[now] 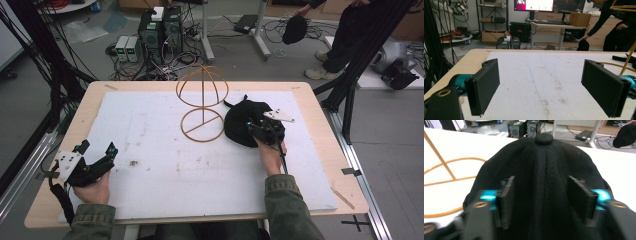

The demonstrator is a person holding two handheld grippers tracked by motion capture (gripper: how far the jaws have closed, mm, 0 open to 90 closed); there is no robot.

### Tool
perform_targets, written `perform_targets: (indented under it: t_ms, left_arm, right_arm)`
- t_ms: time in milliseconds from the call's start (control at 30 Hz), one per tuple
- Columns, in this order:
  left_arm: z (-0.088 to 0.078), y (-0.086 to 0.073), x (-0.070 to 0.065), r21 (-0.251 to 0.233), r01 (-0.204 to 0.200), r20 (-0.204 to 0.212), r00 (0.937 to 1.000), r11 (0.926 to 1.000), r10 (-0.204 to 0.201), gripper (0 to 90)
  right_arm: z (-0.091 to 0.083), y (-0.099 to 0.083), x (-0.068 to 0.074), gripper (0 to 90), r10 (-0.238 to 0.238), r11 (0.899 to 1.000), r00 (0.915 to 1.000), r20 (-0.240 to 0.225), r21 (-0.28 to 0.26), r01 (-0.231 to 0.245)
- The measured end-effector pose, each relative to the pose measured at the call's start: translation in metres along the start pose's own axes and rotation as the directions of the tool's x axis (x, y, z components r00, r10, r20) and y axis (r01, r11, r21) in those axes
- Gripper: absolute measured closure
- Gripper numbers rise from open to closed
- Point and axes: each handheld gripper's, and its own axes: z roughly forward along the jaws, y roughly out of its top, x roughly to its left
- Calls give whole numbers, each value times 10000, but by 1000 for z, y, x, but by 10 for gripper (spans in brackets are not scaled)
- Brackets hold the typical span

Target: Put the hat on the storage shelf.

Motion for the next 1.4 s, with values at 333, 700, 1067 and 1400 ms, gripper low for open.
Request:
perform_targets:
  t_ms: [333,700,1067,1400]
  left_arm:
    - [0,0,1,-12,-12,-30,10000,10000,12,153]
    - [0,0,0,-17,-12,-7,10000,10000,12,153]
    - [0,0,0,-33,0,0,10000,10000,0,153]
    - [0,0,-1,-2,-34,37,10000,10000,34,154]
  right_arm:
    - [-2,0,4,850,-259,9996,9995,186,-117,262]
    - [-5,1,4,858,-52,9999,10000,68,-128,53]
    - [-11,3,5,858,-147,9991,9998,125,-400,152]
    - [-20,5,2,858,30,9972,9997,226,-750,-13]
